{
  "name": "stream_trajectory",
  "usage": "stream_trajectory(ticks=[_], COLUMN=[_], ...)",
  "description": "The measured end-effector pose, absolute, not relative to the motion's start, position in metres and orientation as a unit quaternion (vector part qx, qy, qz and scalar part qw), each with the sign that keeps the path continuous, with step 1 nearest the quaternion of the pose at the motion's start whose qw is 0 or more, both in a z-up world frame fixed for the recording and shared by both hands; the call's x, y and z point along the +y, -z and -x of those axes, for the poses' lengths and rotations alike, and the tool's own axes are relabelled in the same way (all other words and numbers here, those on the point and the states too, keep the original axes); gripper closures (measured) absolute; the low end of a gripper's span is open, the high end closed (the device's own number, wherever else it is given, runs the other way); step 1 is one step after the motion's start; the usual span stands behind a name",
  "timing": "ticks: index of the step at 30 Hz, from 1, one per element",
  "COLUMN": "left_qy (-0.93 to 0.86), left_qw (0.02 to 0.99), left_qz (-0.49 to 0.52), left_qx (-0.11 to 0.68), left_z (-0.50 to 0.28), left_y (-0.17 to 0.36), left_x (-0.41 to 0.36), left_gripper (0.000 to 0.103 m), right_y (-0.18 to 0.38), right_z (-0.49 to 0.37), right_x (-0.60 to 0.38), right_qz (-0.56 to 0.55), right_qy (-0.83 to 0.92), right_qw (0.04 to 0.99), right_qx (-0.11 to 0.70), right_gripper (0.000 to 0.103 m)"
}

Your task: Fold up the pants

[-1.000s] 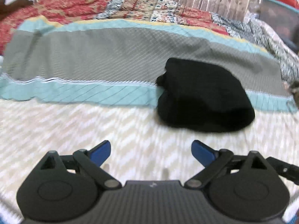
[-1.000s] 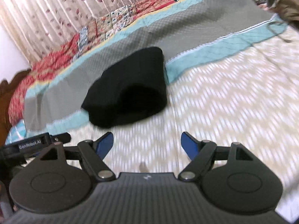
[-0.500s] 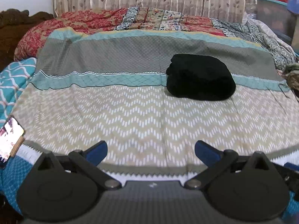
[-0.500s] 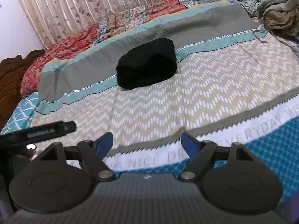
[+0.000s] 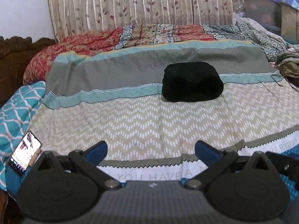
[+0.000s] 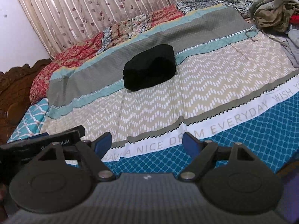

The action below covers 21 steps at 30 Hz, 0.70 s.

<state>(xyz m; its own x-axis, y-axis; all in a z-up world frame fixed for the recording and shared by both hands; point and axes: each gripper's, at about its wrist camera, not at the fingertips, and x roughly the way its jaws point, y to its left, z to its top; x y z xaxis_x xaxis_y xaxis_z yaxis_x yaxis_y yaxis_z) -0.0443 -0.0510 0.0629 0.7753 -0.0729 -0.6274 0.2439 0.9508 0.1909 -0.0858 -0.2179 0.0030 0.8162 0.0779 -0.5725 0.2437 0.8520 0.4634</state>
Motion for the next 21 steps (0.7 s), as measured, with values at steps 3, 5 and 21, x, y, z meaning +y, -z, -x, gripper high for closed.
stream_trajectory(ticks=[3,5,21], left_qy=[0.079,0.072,0.055], left_qw=[0.936,0.939,0.934], left_qz=[-0.136,-0.14,-0.16], left_qx=[0.314,0.306,0.316], left_z=[0.048,0.049,0.04], left_y=[-0.064,-0.064,-0.048], left_x=[-0.052,-0.052,-0.052], left_gripper=[0.0,0.0,0.0], right_y=[-0.005,-0.006,-0.002], right_z=[0.088,0.089,0.085], right_x=[-0.22,-0.22,-0.225], right_qz=[-0.275,-0.275,-0.273], right_qy=[0.047,0.047,0.058], right_qw=[0.915,0.916,0.917], right_qx=[0.293,0.289,0.286], right_gripper=[0.018,0.018,0.018])
